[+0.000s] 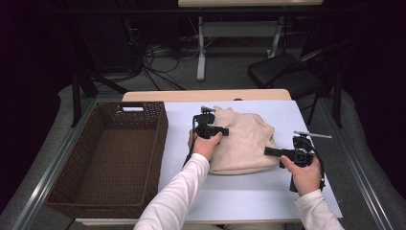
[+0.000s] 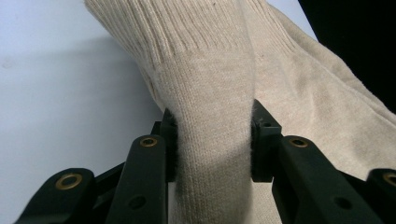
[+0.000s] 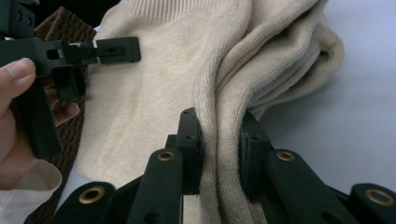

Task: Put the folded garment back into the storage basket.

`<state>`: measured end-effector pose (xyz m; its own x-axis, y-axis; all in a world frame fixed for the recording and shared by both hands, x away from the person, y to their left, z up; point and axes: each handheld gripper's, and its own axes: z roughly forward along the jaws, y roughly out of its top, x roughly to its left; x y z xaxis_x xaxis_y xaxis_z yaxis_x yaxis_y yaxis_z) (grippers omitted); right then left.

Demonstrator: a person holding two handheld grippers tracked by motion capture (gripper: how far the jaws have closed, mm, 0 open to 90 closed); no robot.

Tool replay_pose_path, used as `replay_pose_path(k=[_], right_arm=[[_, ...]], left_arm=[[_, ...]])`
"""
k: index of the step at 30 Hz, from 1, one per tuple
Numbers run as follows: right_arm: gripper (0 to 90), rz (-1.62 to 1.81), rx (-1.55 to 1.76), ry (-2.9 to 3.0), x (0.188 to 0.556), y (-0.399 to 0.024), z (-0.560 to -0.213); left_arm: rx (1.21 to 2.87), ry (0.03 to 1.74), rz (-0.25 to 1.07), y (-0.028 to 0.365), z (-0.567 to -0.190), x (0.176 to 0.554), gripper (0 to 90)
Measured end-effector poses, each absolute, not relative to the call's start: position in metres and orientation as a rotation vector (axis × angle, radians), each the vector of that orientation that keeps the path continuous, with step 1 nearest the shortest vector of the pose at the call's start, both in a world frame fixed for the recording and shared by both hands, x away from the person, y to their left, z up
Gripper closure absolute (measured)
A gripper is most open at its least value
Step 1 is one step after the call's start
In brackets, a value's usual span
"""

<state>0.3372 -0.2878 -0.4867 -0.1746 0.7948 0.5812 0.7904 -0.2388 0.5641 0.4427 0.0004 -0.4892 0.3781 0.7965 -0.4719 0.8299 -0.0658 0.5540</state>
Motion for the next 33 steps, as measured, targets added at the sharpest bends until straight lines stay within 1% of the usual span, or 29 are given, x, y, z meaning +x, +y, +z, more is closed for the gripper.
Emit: replay_pose_path(k=[7, 17, 33], right_arm=[[75.8, 1.429, 2.020, 1.949, 0.341, -0.285, -0.476], [76.0, 1.456, 1.996, 1.947, 0.343, -0.282, -0.464], [76.0, 1.532, 1.929, 1.959, 0.346, -0.273, -0.427]], left_arm=[[1.844, 1.412, -0.078, 0.003, -0.485, 0.446, 66.6], [1.829, 1.402, -0.061, 0.007, -0.470, 0.447, 66.8], [1.802, 1.389, -0.023, 0.019, -0.426, 0.445, 66.8]])
